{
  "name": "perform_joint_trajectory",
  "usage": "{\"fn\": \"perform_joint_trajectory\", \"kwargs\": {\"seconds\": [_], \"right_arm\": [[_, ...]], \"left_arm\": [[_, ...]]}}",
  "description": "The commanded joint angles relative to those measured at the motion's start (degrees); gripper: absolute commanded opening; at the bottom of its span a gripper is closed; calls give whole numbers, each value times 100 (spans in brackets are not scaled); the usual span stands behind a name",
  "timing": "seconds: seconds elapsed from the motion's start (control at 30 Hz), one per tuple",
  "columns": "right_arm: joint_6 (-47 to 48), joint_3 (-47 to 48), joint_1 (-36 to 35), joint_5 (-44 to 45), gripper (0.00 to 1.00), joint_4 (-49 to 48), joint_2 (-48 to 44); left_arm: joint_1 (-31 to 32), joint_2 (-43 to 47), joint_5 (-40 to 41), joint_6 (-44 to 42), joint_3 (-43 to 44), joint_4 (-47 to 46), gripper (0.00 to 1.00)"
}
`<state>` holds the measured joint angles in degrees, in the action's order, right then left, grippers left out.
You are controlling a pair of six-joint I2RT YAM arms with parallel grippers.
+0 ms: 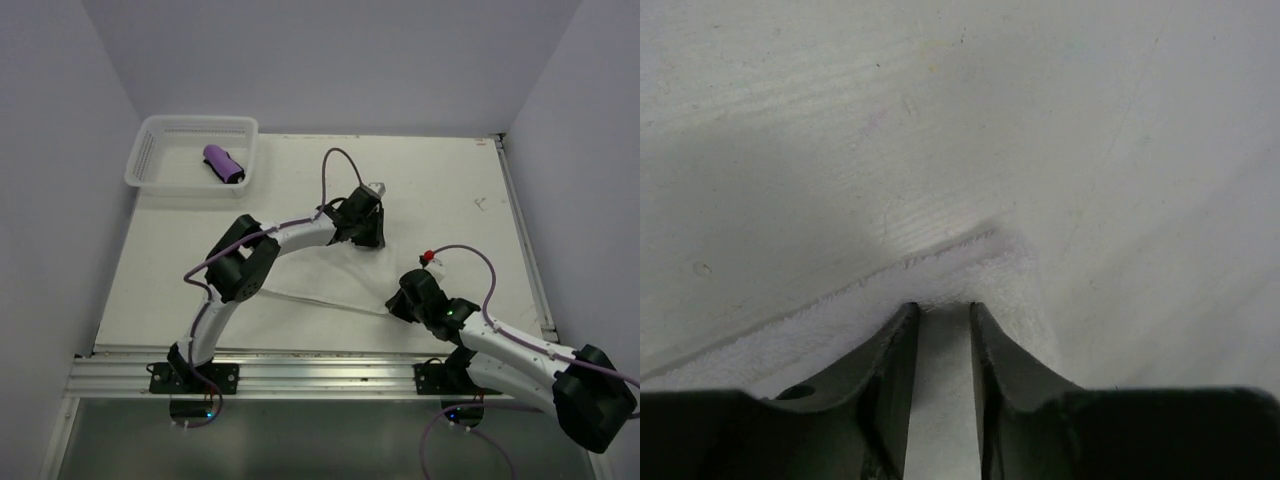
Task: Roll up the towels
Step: Fold the towel, then roll the towel
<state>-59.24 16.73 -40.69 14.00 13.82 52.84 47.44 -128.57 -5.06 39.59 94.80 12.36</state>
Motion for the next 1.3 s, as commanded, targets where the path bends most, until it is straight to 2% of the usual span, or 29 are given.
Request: {"fn": "perform_joint_trajectory", "kwargs": {"seconds": [0.0, 0.2, 0.63, 0.83, 0.97, 1.07, 1.27], "right_arm": [[-114, -223, 17, -108, 0, 103, -45], [-149, -276, 8, -82, 0, 147, -151], [-149, -328, 8, -64, 0, 164, -160], [-105, -346, 17, -73, 0, 182, -195], [-52, -337, 8, -55, 0, 278, -265], [9, -320, 8, 23, 0, 375, -388], [115, -311, 17, 33, 0, 446, -573]], "left_arm": [[20, 51, 444, -180, 581, 117, 35], [142, 210, 480, -259, 1013, 337, 46], [582, -405, 830, -312, 1496, 987, 56], [600, -713, 1050, -294, 1664, 1146, 66], [608, -906, 1165, -286, 1865, 1189, 67], [635, -1239, 1262, -286, 2331, 1549, 65], [696, -1749, 1771, -347, 2683, 2366, 60]]}}
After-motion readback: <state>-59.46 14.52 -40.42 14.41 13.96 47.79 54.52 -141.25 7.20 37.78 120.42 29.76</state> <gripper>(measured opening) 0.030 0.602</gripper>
